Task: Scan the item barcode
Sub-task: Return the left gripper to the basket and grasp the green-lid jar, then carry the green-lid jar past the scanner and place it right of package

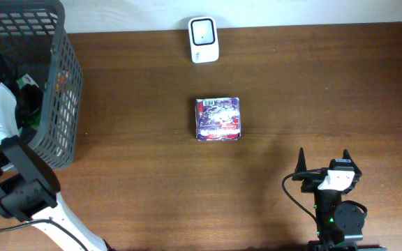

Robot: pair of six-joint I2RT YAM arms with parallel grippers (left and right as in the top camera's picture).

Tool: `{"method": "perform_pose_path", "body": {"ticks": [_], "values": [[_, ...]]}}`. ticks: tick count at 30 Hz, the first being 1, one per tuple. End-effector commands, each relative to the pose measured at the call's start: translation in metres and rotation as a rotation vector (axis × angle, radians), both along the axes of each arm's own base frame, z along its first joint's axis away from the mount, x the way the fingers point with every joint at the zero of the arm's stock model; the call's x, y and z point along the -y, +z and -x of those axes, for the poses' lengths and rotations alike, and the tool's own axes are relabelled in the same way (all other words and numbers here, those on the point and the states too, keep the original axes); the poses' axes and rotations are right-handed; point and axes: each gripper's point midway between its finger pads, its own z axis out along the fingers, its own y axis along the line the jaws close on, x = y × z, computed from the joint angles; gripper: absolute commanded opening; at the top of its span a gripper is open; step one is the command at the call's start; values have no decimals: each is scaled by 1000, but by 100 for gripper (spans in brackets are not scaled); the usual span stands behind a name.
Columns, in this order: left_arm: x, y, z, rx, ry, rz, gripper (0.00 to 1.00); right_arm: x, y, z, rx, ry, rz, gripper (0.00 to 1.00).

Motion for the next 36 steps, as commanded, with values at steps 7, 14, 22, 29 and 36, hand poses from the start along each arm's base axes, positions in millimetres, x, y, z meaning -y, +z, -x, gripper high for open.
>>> {"method": "perform_pose_path", "body": {"ticks": [7, 14, 22, 29, 36], "values": [[-1, 18, 0, 31, 3, -23, 56, 2, -4, 0, -7, -6, -1, 98], [14, 144, -17, 336, -54, -47, 54, 2, -4, 0, -8, -6, -1, 98], [98, 338, 11, 852, -279, 11, 51, 2, -4, 0, -8, -6, -1, 98], [254, 366, 2, 941, -632, 274, 50, 2, -4, 0, -8, -6, -1, 98], [426, 286, -29, 738, -877, 321, 50, 2, -4, 0, -8, -6, -1, 98]]}}
